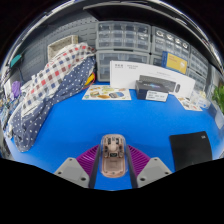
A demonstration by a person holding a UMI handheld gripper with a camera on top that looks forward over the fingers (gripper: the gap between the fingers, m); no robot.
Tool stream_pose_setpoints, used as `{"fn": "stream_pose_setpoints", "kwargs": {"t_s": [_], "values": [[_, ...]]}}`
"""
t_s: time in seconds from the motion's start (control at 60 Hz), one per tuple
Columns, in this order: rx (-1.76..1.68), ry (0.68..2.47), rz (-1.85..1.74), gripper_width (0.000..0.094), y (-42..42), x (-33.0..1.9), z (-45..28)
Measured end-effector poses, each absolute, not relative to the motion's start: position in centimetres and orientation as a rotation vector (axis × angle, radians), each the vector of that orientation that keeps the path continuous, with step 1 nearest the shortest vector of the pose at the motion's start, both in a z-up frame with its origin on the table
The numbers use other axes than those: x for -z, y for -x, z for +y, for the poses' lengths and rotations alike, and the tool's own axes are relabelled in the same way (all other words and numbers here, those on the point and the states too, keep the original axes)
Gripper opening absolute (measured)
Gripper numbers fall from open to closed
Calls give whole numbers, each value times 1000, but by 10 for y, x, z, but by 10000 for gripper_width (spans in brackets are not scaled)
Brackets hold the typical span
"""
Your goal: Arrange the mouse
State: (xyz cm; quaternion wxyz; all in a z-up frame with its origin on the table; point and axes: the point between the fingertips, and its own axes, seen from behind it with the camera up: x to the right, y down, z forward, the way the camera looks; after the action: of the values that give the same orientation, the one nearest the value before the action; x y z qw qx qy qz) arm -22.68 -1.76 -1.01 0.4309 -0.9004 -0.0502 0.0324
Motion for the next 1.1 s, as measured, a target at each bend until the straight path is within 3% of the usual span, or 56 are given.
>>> {"fn": "stream_pose_setpoints", "kwargs": {"t_s": [0.267,0.4,0.483,0.7,0.817,0.933,1.1], "values": [[-77,2297,-113,332,228,12,-17],[-87,2316,-129,329,228,3,-9],[-106,2235,-147,330,223,-47,6],[-39,1939,-148,331,142,-231,27],[18,1870,-108,331,71,-280,21],[33,1892,-67,330,2,-267,10],[51,2092,-17,327,-72,-157,-18]]}}
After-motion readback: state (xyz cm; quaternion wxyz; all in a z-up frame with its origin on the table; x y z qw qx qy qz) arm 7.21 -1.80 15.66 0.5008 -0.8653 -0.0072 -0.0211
